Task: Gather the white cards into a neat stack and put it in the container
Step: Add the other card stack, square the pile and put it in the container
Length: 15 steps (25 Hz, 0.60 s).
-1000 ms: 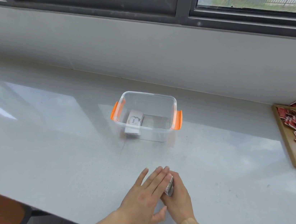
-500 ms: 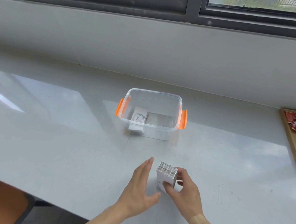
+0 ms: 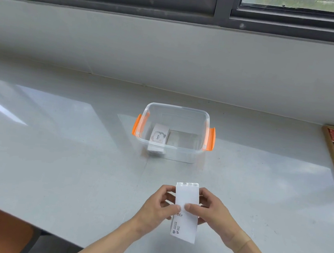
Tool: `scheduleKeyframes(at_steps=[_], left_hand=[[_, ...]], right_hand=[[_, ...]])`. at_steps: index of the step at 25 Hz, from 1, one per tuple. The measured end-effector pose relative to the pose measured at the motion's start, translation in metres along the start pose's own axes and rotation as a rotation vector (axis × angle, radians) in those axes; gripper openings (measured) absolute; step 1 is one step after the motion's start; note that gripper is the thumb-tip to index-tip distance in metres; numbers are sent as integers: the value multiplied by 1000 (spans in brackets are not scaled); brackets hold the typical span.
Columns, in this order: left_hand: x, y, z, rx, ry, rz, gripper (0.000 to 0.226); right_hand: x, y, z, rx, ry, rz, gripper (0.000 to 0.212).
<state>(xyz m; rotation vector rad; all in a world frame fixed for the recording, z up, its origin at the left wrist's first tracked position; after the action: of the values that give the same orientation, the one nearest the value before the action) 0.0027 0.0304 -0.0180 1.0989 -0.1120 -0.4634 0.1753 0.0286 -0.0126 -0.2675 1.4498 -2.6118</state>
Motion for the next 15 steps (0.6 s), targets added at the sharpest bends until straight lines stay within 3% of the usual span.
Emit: scheduleKeyframes(at_steps=[7,9,12,15], left_hand=[[-37,66,-20,77,-26,113,45],[-51,85,-37,77,-46,155,52],[-73,104,-67,29,-15,197,48],[-98,118,-106,-12,128,135,38]], right_hand=[[0,-74,-12,-111,-24,13,30],[-12,-100,-23,-227,90,22,35],[-38,-133,-41,-481,447,256,40],[-41,-148,-74,-592,507,526,58]])
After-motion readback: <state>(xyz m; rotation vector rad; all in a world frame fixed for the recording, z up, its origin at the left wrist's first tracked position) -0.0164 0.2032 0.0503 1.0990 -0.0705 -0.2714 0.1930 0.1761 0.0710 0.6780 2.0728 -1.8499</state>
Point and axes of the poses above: each hand's wrist, its own z-axis away from the middle knuckle, its own x-axis out of the palm, y = z × x, the point moved 5 cm from there along -z, towards the middle knuckle, and after that the axes turned 6 degrees about -z, right-handed, at the moved point
